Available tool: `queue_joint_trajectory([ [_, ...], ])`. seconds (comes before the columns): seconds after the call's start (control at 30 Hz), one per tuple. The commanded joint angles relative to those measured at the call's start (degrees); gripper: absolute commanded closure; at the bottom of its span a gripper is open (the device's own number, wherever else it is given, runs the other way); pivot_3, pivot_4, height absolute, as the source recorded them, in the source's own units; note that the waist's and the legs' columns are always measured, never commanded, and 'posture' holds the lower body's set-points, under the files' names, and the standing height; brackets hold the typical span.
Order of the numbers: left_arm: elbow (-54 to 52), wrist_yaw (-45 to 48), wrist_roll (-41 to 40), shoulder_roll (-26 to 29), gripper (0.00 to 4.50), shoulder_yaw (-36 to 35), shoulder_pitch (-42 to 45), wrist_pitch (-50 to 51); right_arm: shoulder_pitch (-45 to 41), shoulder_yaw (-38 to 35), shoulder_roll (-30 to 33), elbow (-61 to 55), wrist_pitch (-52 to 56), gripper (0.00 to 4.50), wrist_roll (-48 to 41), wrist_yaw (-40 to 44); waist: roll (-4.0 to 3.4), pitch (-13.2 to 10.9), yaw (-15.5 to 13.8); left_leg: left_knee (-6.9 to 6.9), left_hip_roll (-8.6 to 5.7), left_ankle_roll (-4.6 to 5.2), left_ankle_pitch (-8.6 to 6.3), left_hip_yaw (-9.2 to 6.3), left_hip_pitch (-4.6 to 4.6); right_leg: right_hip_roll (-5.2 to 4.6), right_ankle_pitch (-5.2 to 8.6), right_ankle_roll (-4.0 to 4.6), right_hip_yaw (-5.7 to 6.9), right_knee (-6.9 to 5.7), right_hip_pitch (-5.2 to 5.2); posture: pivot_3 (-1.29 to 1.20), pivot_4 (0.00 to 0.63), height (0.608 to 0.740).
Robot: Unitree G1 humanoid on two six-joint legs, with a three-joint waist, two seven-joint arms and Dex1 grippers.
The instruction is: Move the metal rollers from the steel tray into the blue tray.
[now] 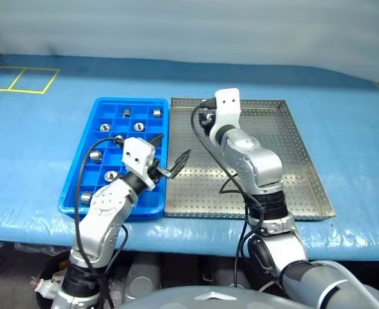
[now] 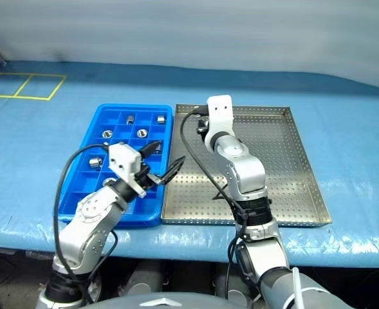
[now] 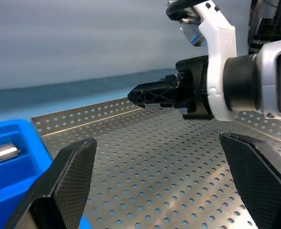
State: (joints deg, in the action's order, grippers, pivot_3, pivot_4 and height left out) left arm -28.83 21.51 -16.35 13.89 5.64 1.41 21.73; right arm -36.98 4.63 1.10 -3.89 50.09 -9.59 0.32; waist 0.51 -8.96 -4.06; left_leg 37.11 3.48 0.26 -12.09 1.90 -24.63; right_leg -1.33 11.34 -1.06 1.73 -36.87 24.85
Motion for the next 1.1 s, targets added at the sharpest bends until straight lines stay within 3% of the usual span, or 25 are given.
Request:
queue_joint_trajectory([
  [0.03,-5.16,2.46,-2.05,2.10,0.00,-3.07,-2.56,-2.80,-1.26,2.94,1.17,-3.43,0.19,2.77,-1.30,5.53,0.01,-0.01,-0.70,0.00,0.00,0.00,0.00,0.00,-0.02,-0.01,0.03,0.05,0.02,0.00,0.01,0.34,0.150,0.740],
  [0.23,-9.54,4.98,-4.50,7.17,0.00,-9.57,-10.14,-3.82,-1.29,6.92,2.30,-5.02,1.71,2.77,-3.33,12.95,0.00,-0.02,-2.09,0.00,0.02,-0.01,0.00,-0.01,-0.08,-0.03,0.22,0.36,0.09,0.00,0.07,0.42,0.150,0.740],
  [0.53,-13.92,2.08,-4.78,6.38,0.00,-17.25,-20.36,-4.90,0.57,14.91,4.23,-5.91,1.80,2.77,-4.54,22.34,-0.01,-0.04,-5.50,-0.06,0.06,-0.04,-0.02,-0.06,-0.13,-0.05,0.29,0.45,0.27,0.03,0.14,0.52,0.150,0.740],
  [0.87,-17.98,3.11,-8.47,6.52,0.00,-18.80,-29.51,-3.81,3.21,18.98,4.20,-7.18,3.95,2.77,-5.39,25.90,0.00,-0.03,-12.29,-0.04,0.09,-0.17,-0.05,-0.03,-0.68,-0.08,0.31,0.46,0.43,0.04,0.72,0.59,0.150,0.740],
  [1.1,-18.38,2.38,-8.72,6.70,0.00,-18.46,-31.04,-3.78,6.47,21.43,5.33,-10.51,5.33,2.77,-5.71,27.13,0.00,-0.03,-17.55,0.03,0.13,-0.35,-0.16,-0.08,-0.74,-0.11,0.36,0.49,0.60,0.09,0.79,0.59,0.150,0.740],
])
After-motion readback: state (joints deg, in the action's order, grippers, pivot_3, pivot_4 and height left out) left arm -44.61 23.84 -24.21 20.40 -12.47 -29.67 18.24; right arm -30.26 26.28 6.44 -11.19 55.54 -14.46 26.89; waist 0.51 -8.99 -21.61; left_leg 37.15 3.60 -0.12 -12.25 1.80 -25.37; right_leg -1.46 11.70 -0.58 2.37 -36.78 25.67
